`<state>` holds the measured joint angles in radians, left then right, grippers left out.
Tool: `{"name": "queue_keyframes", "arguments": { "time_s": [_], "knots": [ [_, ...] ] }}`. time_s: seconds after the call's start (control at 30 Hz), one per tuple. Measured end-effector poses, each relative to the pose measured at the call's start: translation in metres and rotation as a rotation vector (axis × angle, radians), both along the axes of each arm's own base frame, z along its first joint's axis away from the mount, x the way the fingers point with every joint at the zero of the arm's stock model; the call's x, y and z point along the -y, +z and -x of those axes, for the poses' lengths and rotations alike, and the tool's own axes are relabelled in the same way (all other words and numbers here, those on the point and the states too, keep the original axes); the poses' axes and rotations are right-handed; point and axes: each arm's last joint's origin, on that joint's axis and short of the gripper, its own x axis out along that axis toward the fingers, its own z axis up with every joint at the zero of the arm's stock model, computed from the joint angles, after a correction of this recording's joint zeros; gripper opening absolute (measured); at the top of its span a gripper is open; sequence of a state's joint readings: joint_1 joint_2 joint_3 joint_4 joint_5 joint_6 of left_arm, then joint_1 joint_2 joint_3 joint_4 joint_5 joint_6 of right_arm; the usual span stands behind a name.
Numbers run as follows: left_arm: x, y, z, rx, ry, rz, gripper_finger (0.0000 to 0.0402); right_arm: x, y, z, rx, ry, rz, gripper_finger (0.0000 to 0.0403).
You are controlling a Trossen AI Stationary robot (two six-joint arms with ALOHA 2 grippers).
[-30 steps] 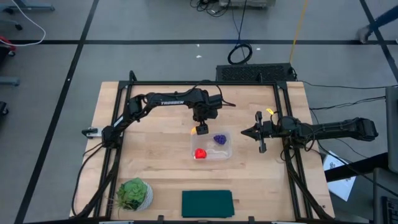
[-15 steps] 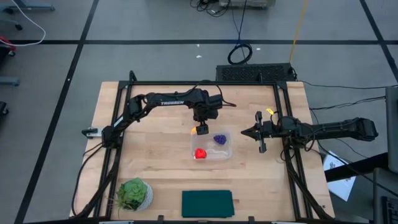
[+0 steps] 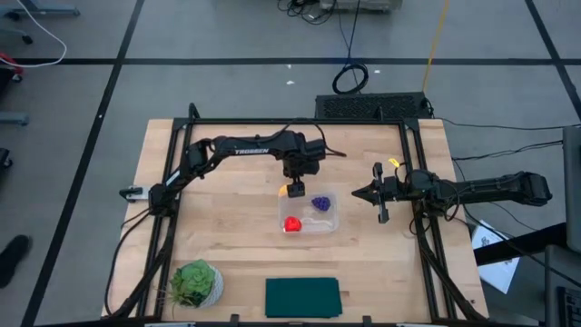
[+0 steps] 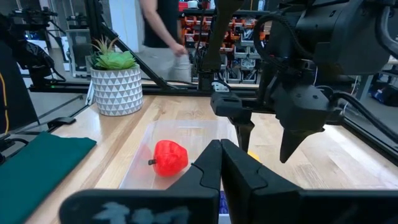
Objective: Pick and placing Produce into tupperware
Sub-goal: Put the banana into the transparent bin
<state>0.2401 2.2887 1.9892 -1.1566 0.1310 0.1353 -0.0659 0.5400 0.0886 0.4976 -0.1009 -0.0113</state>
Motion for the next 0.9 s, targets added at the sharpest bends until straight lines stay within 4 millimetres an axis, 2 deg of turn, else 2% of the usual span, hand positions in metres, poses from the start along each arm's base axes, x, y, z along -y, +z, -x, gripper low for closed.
{"name": "queue_keyframes", "arguments": {
  "time_s": [0.43, 0.9],
  "knots": [
    [0.002, -0.016, 0.005, -0.035, -0.011, 0.011, 0.0312, 0.0, 0.0, 0.0, 0.0, 0.0, 0.0, 0.0],
    [0.004, -0.019, 0.003, -0.011, -0.034, 0.017, 0.0312, 0.0, 0.0, 0.0, 0.0, 0.0, 0.0, 0.0]
  ]
}}
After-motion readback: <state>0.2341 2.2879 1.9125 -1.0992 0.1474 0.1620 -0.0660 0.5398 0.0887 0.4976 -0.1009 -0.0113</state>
